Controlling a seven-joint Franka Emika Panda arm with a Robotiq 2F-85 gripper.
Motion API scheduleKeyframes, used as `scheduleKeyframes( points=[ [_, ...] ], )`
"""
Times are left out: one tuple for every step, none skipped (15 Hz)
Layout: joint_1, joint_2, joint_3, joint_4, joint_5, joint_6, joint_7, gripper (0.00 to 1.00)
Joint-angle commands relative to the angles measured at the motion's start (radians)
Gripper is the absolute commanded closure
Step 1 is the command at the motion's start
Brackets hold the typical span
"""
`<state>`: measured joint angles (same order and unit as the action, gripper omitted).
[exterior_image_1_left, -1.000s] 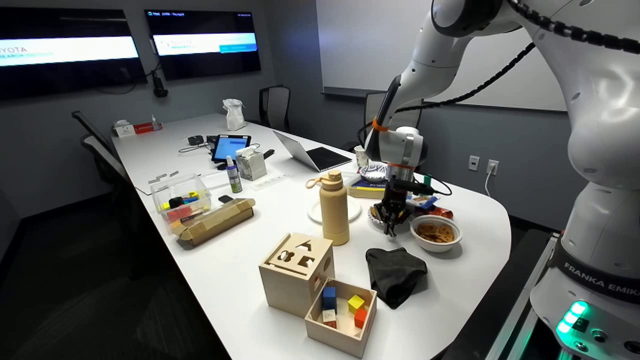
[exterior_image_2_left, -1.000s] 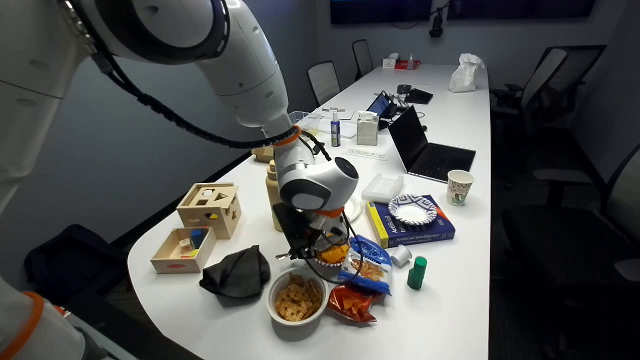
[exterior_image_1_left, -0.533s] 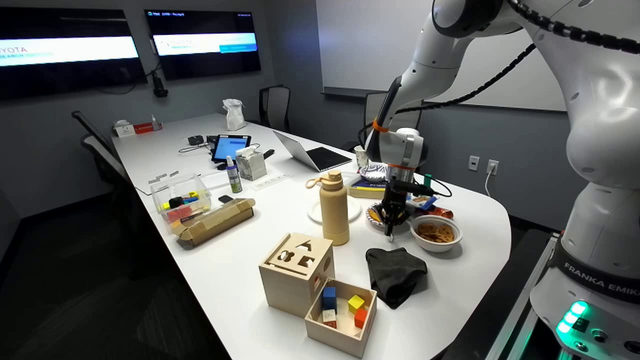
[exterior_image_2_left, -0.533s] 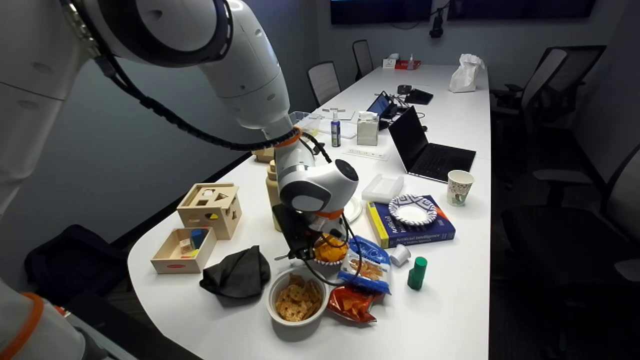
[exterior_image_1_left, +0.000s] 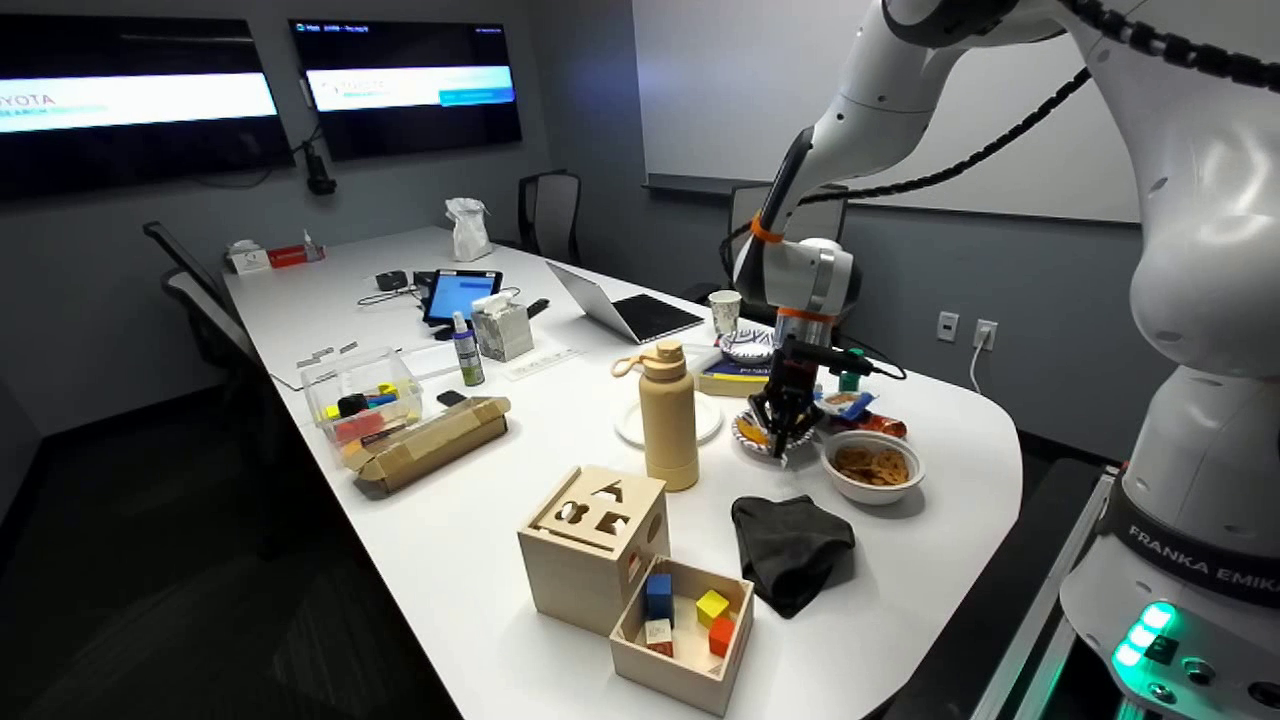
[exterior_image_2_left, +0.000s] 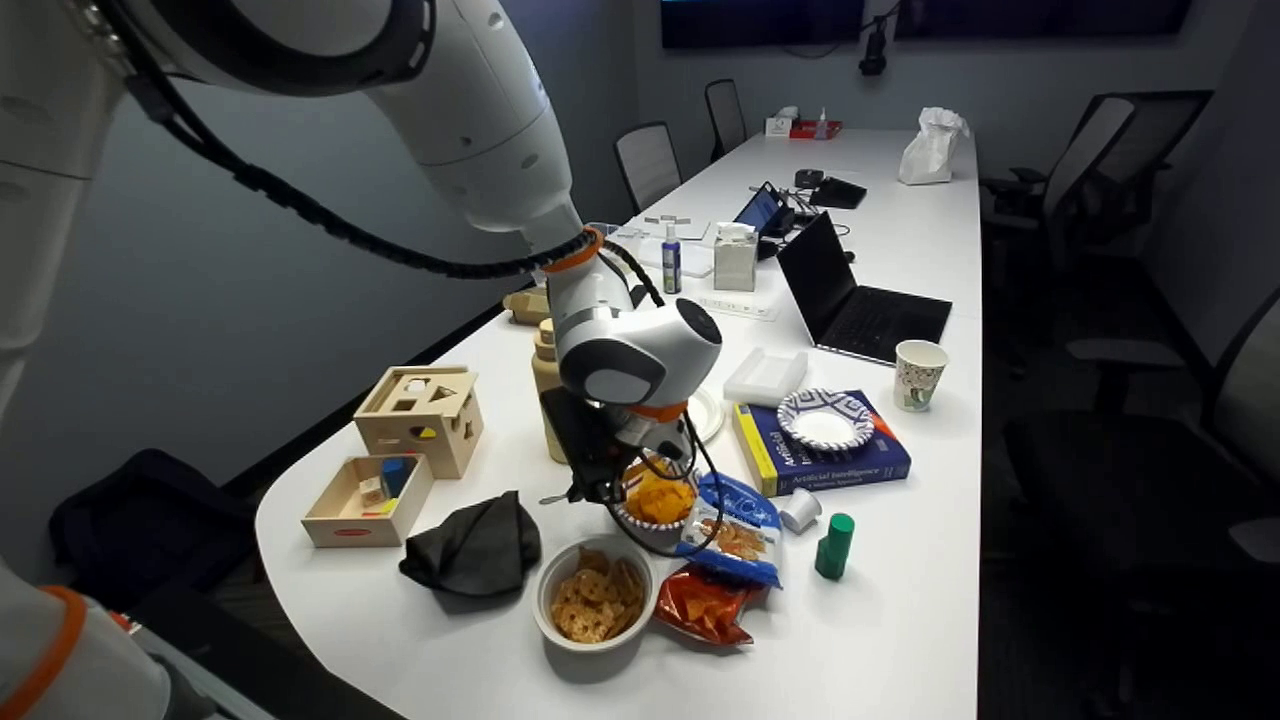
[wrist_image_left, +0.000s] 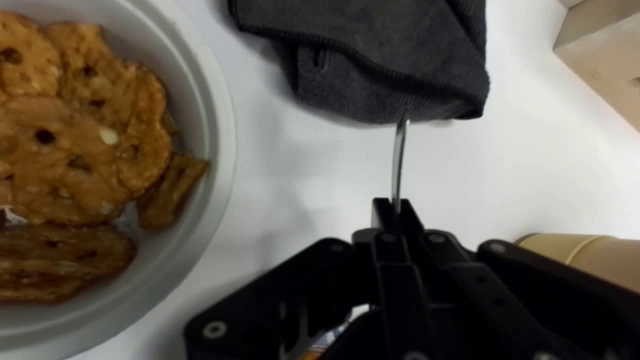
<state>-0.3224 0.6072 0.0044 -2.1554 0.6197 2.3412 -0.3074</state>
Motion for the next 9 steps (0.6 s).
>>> scheduleKeyframes(
  points=[
    [0.009, -0.128, -0.029, -0.057, -0.081, -0.168, 0.04, 0.99],
    [0.012, -0.136, -0.04, -0.042, -0.111, -0.238, 0.059, 0.99],
    [0.012, -0.137, -0.049, -0.022, -0.137, -0.307, 0.072, 0.99],
    [0.016, -0.137, -0.056, -0.002, -0.157, -0.363, 0.091, 0.99],
    [0.025, -0.128, -0.066, 0.024, -0.174, -0.404, 0.118, 0.99],
    [0.033, -0.121, -0.073, 0.045, -0.188, -0.437, 0.143, 0.99],
    [0.045, -0.109, -0.079, 0.073, -0.2, -0.454, 0.18, 0.99],
    [0.055, -0.096, -0.084, 0.101, -0.211, -0.474, 0.209, 0.99],
    [0.066, -0.081, -0.091, 0.135, -0.226, -0.495, 0.25, 0.99]
  ],
)
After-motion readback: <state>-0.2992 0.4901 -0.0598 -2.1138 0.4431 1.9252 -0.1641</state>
